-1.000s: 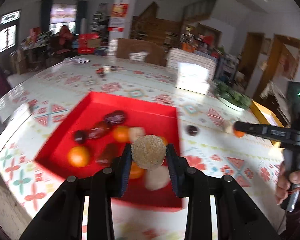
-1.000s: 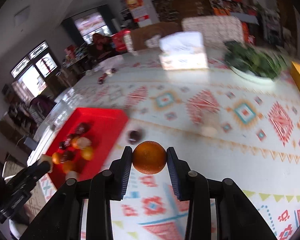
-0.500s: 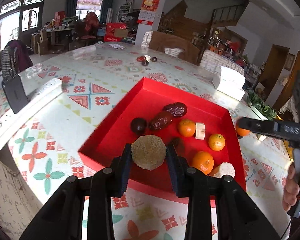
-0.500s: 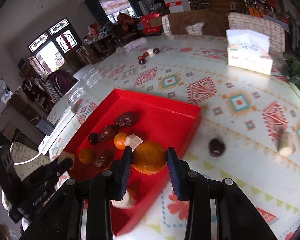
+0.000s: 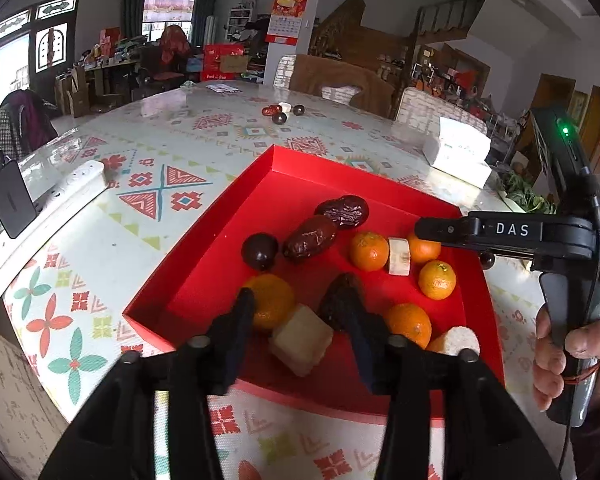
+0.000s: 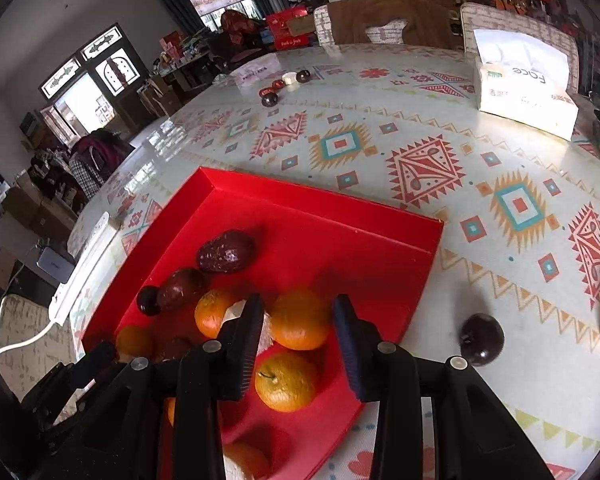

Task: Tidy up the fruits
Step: 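Carry orange and bun into the red tray and open both tools, then reach left tool to a dark round fruit while right tool reaches a beige piece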

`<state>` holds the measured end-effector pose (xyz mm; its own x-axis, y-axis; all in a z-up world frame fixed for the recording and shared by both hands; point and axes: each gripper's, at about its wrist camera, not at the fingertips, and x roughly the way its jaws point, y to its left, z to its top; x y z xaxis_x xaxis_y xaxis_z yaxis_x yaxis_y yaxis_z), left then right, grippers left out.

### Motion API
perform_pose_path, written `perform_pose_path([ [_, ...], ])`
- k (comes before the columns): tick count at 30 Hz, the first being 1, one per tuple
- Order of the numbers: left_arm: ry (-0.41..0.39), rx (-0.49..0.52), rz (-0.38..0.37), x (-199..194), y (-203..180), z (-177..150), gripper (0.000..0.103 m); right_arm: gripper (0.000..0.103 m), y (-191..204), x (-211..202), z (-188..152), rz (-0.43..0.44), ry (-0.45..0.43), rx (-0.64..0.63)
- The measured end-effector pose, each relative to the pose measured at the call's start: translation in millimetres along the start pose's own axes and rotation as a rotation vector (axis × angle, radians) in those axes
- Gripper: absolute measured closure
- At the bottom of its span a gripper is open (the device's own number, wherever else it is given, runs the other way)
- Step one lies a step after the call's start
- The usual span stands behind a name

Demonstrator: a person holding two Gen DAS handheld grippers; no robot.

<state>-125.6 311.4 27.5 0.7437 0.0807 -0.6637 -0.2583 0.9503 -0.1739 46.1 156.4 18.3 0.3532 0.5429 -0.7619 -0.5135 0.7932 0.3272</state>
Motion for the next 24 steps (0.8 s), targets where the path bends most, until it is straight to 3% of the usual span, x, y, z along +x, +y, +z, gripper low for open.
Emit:
perform_pose_path([
  [9, -0.069, 0.077, 0.060, -23, -21, 2, 0.043, 0.061, -5, -42, -6, 0.001, -0.090, 0.003],
  [18, -0.180, 0.227, 0.176, -56, -69, -5, 0.033, 0.055, -27, -95, -47, -0.027, -0.141, -0.001],
  [24, -0.192, 0.296, 0.189, -64, -102, -11, 0.029, 0.053, -46, -118, -70, -0.025, -0.151, 0.023],
])
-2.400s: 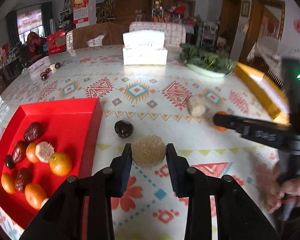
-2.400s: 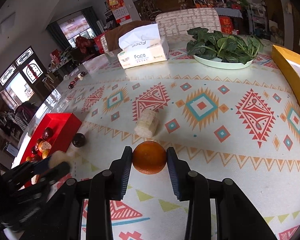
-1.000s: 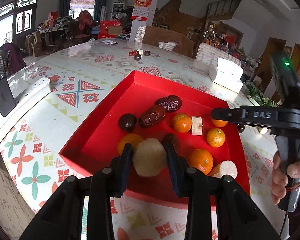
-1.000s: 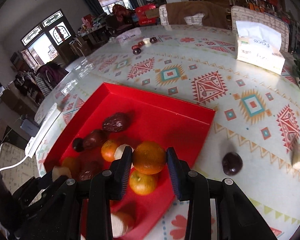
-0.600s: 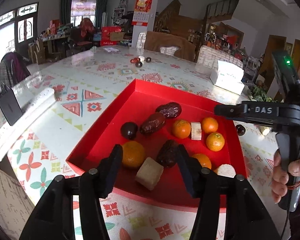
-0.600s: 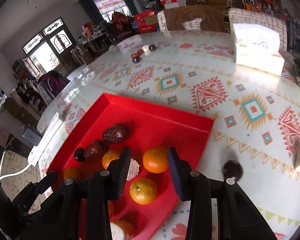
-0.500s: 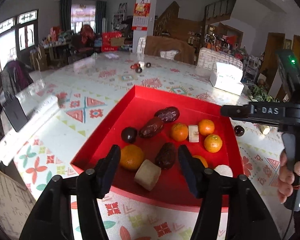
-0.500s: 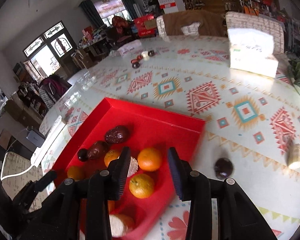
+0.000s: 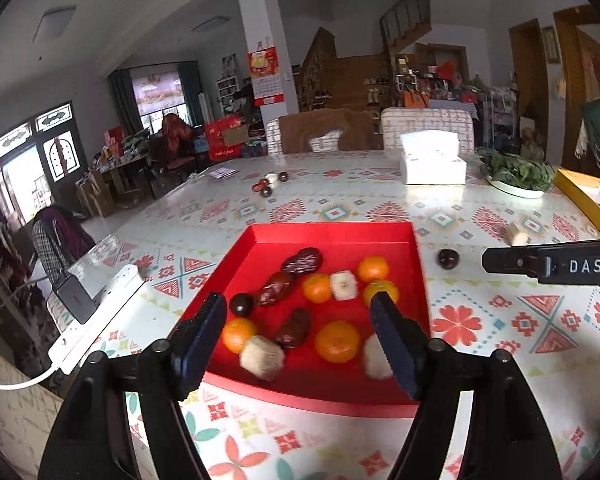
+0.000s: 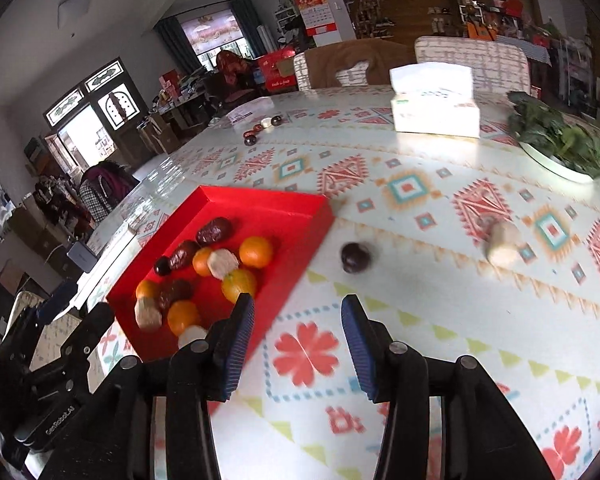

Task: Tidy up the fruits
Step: 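Reach left tool to a dark round fruit while right tool reaches a beige piece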

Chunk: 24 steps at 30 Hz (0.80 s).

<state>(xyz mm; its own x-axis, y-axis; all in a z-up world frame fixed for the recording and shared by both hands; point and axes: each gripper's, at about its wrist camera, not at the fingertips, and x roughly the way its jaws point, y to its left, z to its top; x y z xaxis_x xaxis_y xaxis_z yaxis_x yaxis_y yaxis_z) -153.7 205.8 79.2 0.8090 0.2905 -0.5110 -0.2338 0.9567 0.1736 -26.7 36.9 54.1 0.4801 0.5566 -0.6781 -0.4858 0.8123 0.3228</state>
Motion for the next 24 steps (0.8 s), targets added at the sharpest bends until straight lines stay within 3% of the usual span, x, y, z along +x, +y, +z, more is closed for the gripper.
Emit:
perform_pose_path([
  [11, 0.008, 0.084, -0.026, -14, -45, 4, 0.029, 0.048, -34, -41, -23, -0.025, -0.049, 0.017],
  [24, 0.048, 0.129, -0.054, -5, -72, 0, 0.029, 0.044, -80, -50, -36, -0.055, -0.042, 0.090],
])
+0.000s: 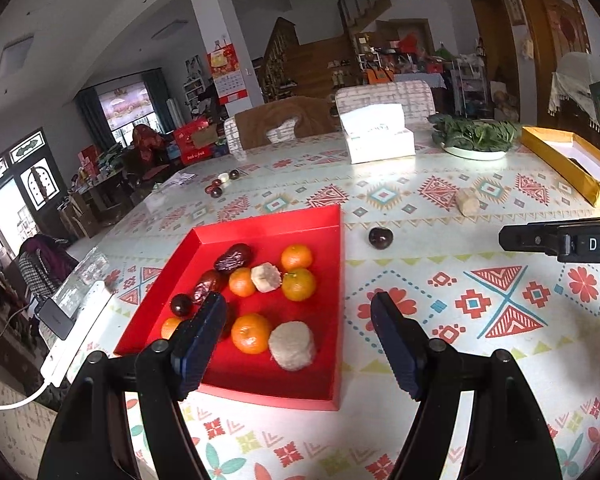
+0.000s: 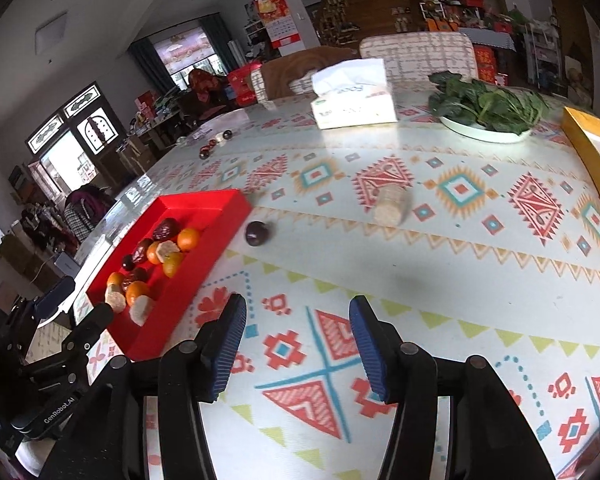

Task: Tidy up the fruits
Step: 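Reach left tool to a dark round fruit while right tool reaches a beige piece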

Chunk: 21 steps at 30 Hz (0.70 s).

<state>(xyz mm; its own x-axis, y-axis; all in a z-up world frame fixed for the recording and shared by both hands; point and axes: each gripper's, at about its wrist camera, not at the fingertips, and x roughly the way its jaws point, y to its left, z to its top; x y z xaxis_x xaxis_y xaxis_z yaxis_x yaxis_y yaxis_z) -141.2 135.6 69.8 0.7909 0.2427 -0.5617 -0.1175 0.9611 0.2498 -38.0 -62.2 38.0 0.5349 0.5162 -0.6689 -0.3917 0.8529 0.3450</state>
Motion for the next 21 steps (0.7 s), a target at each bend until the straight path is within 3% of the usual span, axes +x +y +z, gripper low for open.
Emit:
perform_pose_path([
  [8, 0.035, -0.004, -0.074, 15, -11, 4, 0.029, 0.044, -41, -2, 2, -0.049, 0.014, 0.059],
  [15, 0.091, -0.084, -0.275, 39, -16, 16, 0.029, 0.044, -93, -7, 25, -0.110, -0.015, 0.162],
  [21, 0.097, -0.104, -0.337, 54, -24, 29, 0.029, 0.044, -91, 32, 57, -0.081, 0.017, 0.185],
])
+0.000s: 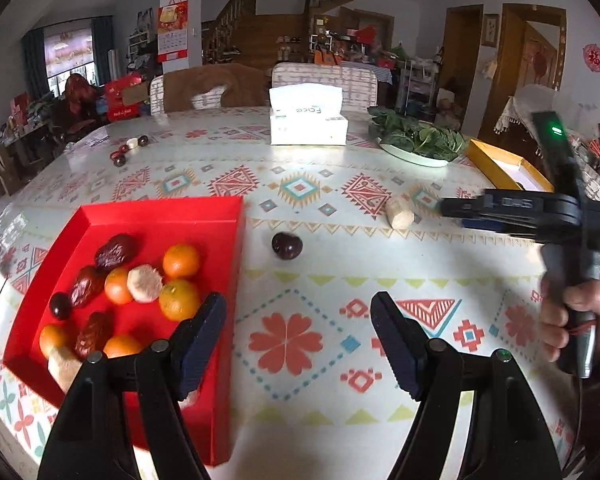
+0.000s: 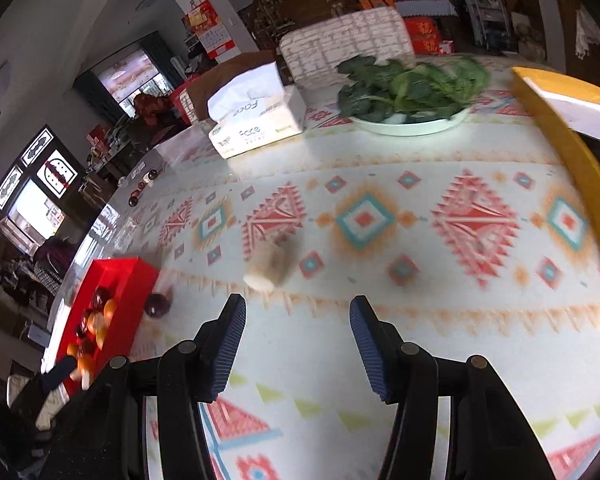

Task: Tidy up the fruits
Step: 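Reach left tool to a dark round fruit while right tool reaches a beige piece, then close left tool on the dark fruit while right tool grasps the beige piece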

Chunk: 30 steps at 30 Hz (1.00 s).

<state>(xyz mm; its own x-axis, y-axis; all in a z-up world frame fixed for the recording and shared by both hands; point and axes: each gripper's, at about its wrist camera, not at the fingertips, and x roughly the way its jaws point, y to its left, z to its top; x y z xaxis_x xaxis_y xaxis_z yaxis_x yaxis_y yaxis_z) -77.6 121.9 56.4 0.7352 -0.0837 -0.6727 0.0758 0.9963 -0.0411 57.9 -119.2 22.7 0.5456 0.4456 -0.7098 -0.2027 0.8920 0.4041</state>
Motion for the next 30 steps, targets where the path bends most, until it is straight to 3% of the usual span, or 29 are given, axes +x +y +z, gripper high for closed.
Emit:
perform_pose_path([
  [5, -0.018, 0.005, 0.004, 1, 5, 3, 0.029, 0.044, 38, 25, 6, 0.041, 0.022, -0.077],
  [8, -0.011, -0.006, 0.008, 5, 12, 5, 0.029, 0.044, 56, 32, 5, 0.000, 0.010, -0.142],
  [11, -0.004, -0.009, -0.002, 9, 17, 7, 0.029, 0.044, 52, 39, 6, -0.066, -0.010, -0.139],
  [17, 0.024, -0.002, -0.080, 24, 12, 24, 0.029, 0.045, 39, 58, 5, -0.061, 0.027, -0.115],
  [19, 0.040, 0.026, -0.086, 33, 5, 34, 0.030, 0.050, 39, 59, 6, -0.047, 0.030, -0.112],
  [22, 0.066, 0.062, -0.071, 51, -3, 44, 0.045, 0.069, 39, 63, 8, -0.037, 0.034, -0.106],
  [24, 0.096, 0.069, -0.070, 65, -5, 50, 0.050, 0.069, 39, 64, 8, -0.033, 0.031, -0.112],
  [30, 0.176, 0.076, -0.021, 105, -7, 57, 0.050, 0.069, 36, 59, 7, -0.017, 0.035, -0.106],
])
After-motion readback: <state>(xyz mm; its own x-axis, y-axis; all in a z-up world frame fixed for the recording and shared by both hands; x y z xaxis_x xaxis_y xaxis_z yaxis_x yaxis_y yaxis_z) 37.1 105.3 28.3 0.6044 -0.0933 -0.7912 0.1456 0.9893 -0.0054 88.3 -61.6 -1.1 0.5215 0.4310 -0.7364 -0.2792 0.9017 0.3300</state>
